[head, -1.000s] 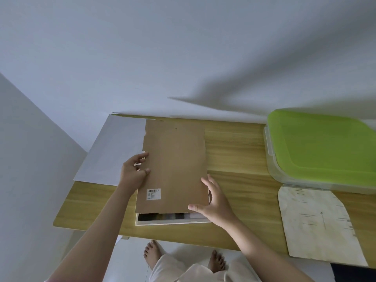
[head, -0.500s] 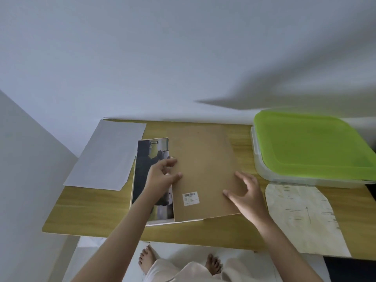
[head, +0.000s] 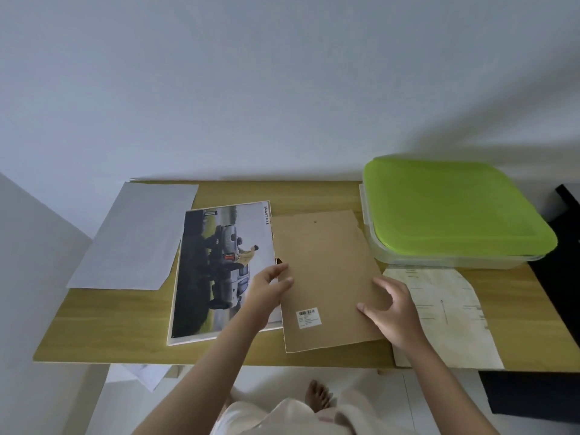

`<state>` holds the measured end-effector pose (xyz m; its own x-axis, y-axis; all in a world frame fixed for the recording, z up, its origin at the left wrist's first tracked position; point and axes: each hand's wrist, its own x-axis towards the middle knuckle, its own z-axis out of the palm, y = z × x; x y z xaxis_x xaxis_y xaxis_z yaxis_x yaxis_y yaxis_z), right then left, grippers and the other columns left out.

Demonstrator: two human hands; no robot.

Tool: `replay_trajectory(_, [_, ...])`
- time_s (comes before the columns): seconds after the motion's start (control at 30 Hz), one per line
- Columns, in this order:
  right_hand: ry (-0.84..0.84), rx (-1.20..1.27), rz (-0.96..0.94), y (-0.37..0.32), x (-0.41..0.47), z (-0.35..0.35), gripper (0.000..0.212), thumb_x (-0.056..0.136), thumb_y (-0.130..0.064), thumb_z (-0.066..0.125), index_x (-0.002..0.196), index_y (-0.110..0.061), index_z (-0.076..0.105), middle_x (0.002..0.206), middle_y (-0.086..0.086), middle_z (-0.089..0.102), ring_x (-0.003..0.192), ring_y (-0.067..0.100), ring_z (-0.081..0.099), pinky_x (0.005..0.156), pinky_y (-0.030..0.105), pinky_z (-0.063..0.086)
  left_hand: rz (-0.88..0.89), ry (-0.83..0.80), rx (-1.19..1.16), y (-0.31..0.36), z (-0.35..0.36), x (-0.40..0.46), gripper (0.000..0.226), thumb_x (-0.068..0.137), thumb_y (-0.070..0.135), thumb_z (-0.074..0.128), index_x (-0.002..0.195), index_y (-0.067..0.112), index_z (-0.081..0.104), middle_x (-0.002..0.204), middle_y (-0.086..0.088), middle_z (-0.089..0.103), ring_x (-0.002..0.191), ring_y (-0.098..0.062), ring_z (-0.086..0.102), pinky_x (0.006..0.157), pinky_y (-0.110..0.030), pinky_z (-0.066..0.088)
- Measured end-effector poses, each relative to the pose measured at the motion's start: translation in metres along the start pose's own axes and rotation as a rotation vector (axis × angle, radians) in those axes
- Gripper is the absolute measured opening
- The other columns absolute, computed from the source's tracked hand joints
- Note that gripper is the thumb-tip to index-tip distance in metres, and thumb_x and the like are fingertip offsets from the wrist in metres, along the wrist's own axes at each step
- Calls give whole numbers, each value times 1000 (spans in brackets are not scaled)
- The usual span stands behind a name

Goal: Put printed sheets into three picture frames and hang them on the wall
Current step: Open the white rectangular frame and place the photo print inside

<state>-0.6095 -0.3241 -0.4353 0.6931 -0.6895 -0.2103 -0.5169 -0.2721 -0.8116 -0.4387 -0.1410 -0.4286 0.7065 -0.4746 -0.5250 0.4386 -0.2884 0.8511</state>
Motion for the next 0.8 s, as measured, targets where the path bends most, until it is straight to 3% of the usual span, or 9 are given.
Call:
replay_trajectory(0.17, [7,-15,-11,5,1,4,65,71,-20,81,129,-14,53,132,1,44,116,8,42,99,24,35,76,18,161,-2,5,-1,45,85,12,63,128,17,50,122,1,54,102,-14,58,87,-29,52])
replay_trajectory(0.27, [17,-15,-14,6,3,6,63,71,-18,81,127,-13,54,132,3,44,115,8,42,97,21,33,98,13,374,-5,6,-1,58,78,23,69,131,23,46,134,-5,49,115,-20,54,100,-42,47])
replay_trajectory(0.47, [11,-117,14,10,6,17,60,74,-19,77,129,-14,53,140,7,38,131,24,33,96,22,30,120,-93,815,-6,14,0,81,79,23,71,145,14,25,158,-4,6,143,-22,20,113,-30,24])
replay_trajectory(0.6, [-17,-220,33,12,3,27,65,74,-23,76,132,-14,49,145,12,30,131,30,25,104,36,31,120,-147,894,-10,21,-2,90,77,25,73,146,12,18,157,-6,-17,146,-20,-1,113,-28,20])
replay_trajectory(0.8, [15,-293,37,14,-1,38,66,75,-24,75,134,-14,47,149,14,25,133,35,20,108,39,25,149,-117,911,-15,26,-1,97,74,21,74,148,12,11,154,-8,-24,145,-21,-12,115,-29,13])
